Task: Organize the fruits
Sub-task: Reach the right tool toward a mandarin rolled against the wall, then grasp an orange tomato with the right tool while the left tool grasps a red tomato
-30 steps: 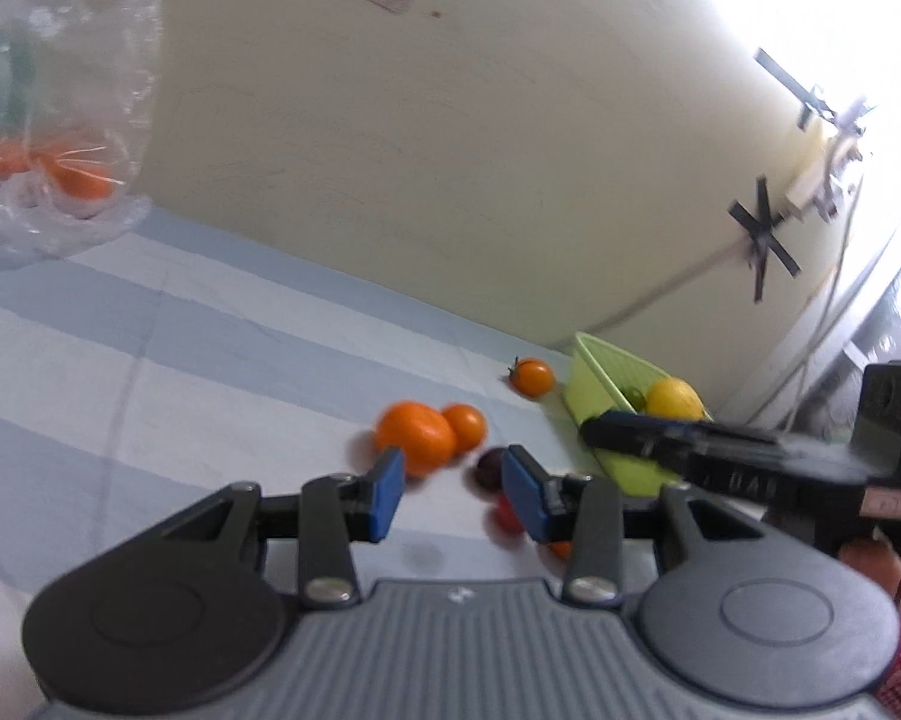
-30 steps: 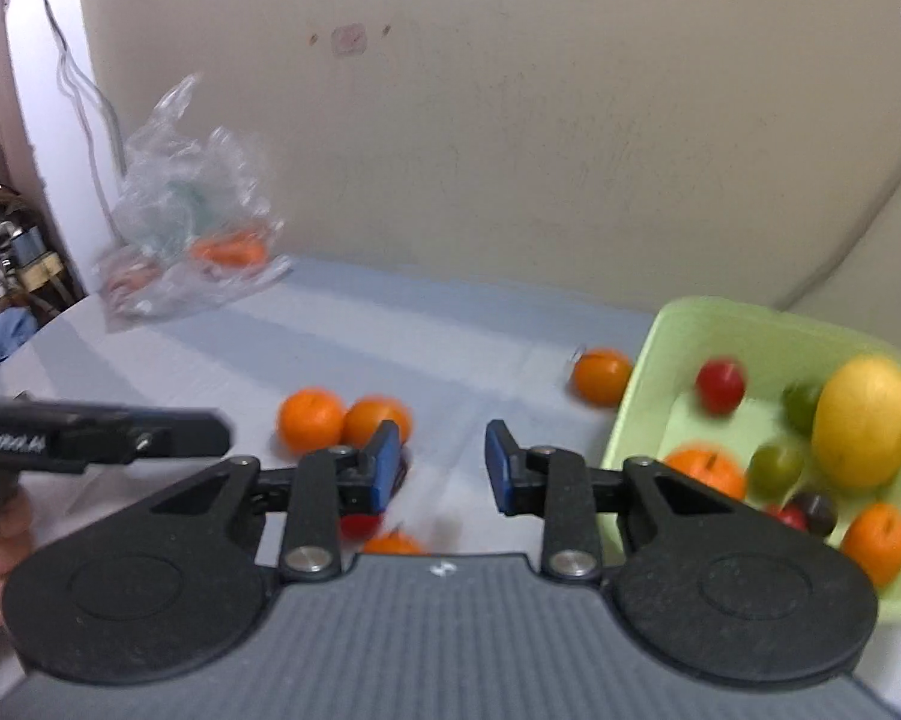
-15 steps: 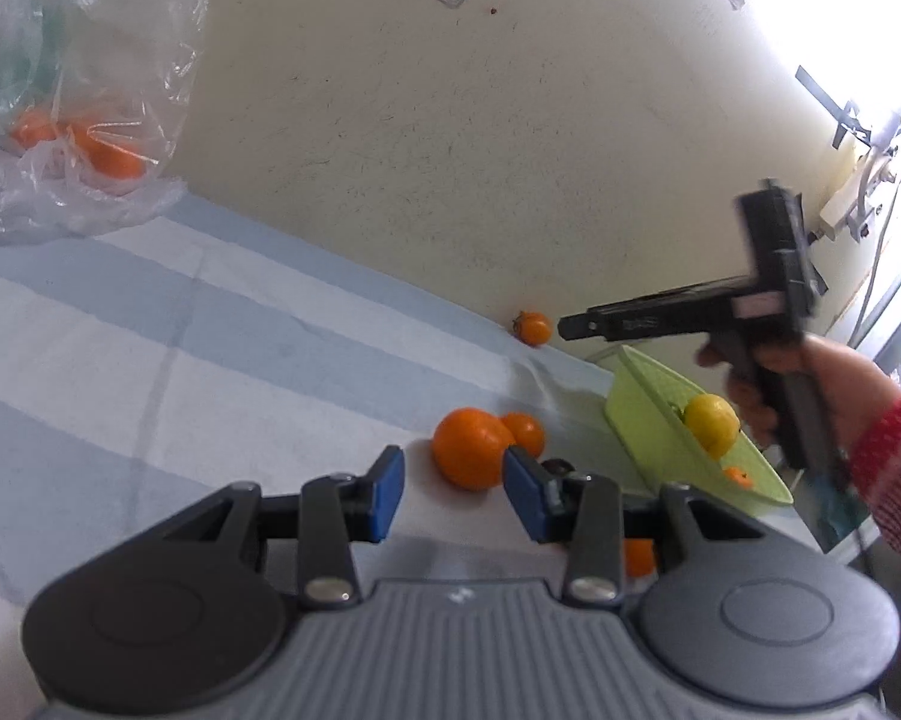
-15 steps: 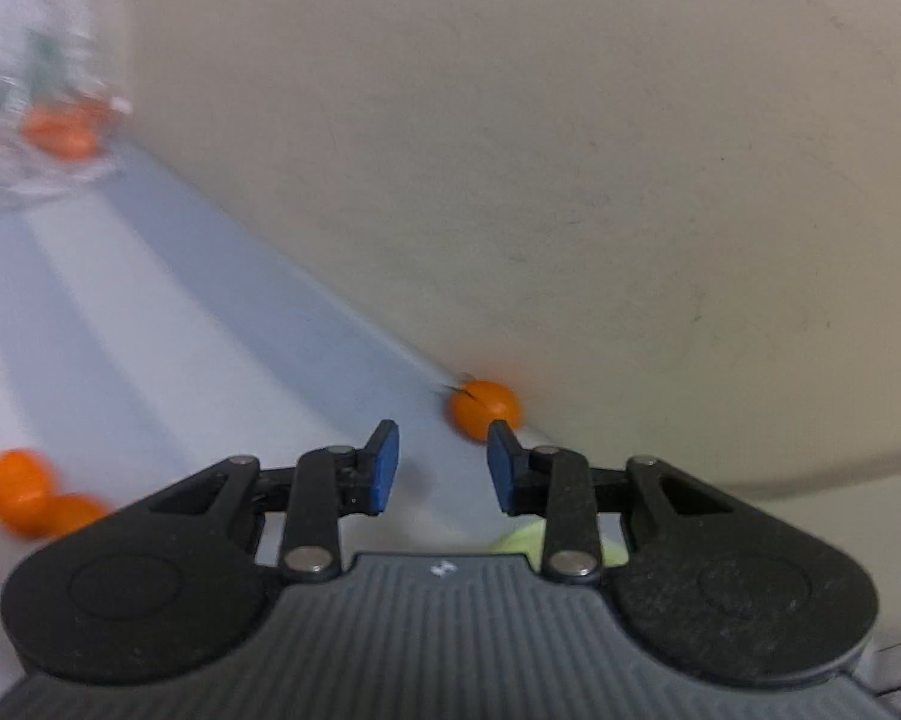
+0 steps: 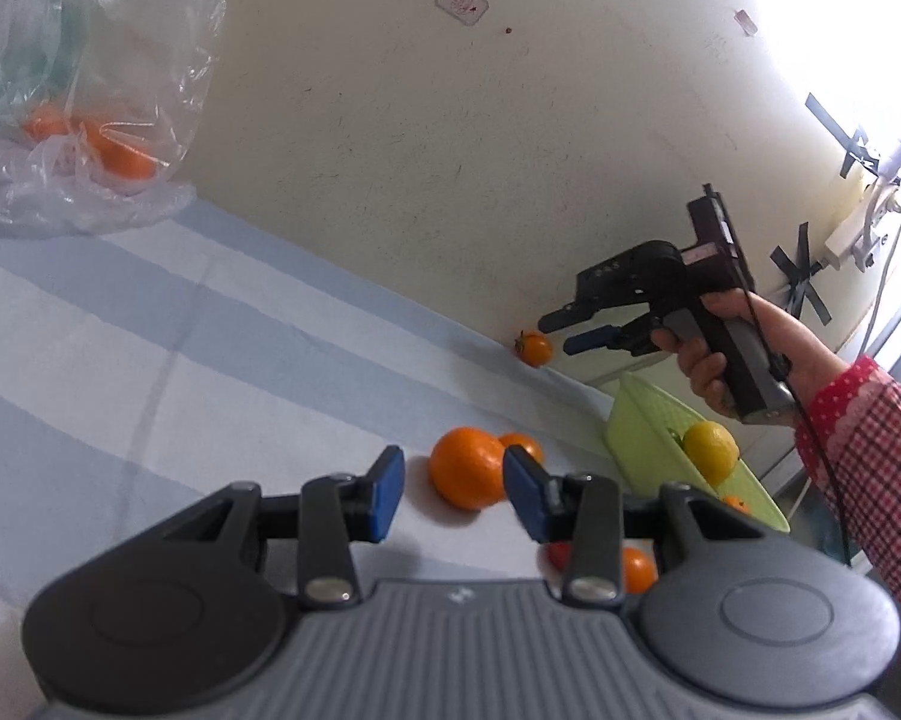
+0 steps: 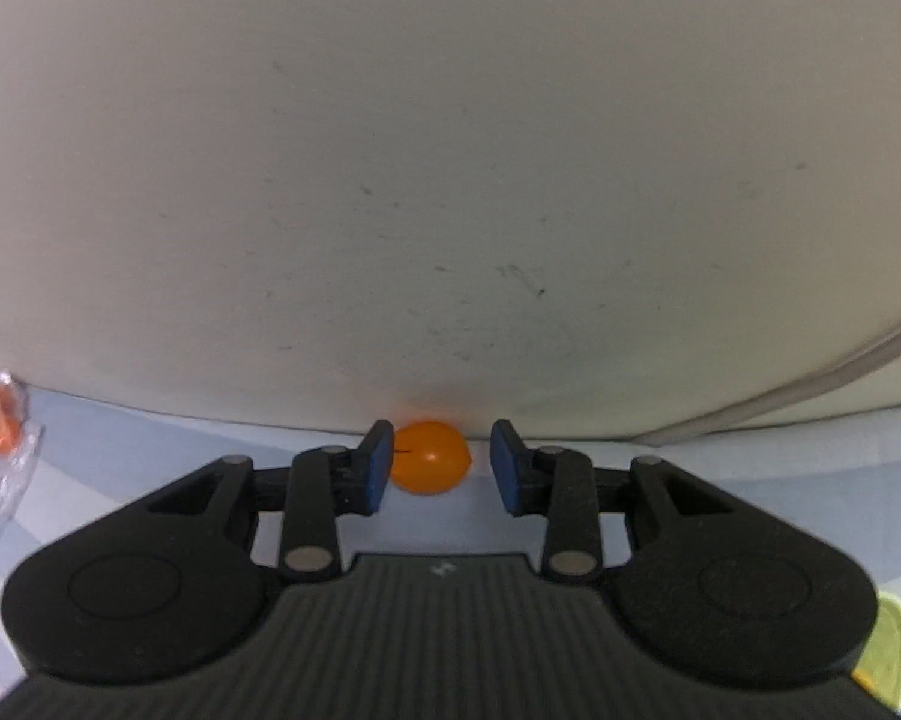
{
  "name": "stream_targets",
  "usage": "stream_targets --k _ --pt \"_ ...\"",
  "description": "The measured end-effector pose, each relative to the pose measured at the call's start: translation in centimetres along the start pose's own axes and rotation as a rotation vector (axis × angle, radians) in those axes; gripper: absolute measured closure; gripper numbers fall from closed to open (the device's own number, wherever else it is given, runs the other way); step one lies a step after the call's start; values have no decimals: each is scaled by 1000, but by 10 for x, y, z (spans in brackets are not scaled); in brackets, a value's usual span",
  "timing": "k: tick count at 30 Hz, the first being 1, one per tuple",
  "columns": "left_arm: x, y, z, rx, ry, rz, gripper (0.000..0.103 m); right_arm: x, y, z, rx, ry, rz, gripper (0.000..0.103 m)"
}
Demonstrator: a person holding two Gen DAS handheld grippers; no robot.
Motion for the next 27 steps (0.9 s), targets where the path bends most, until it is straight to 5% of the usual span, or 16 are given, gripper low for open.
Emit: stream_targets --k 8,12,20,24,27 --pt "2 -1 2 5 4 9 66 -24 30 -17 -53 -59 -42 65" --pt "1 -1 2 7 -2 10 66 -36 6 -35 63 -108 -14 66" --pt "15 -8 -4 8 92 -22 59 -36 -120 -159 211 -275 163 66" --pt "43 -20 -15 7 232 -77 59 -15 -149 -234 236 -322 175 66" --pt "65 -19 -22 -17 306 -97 60 7 -150 -253 277 -356 139 66"
Point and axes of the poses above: each gripper's, at about its wrist camera, not at the fingertips, and y roughly the way its jaws point, x to its right, z to its top, the point moved 2 cm from there along y, roughly the way its jaws point, and after that the axes turned 3 degrees about y, right-handed, at the moved point
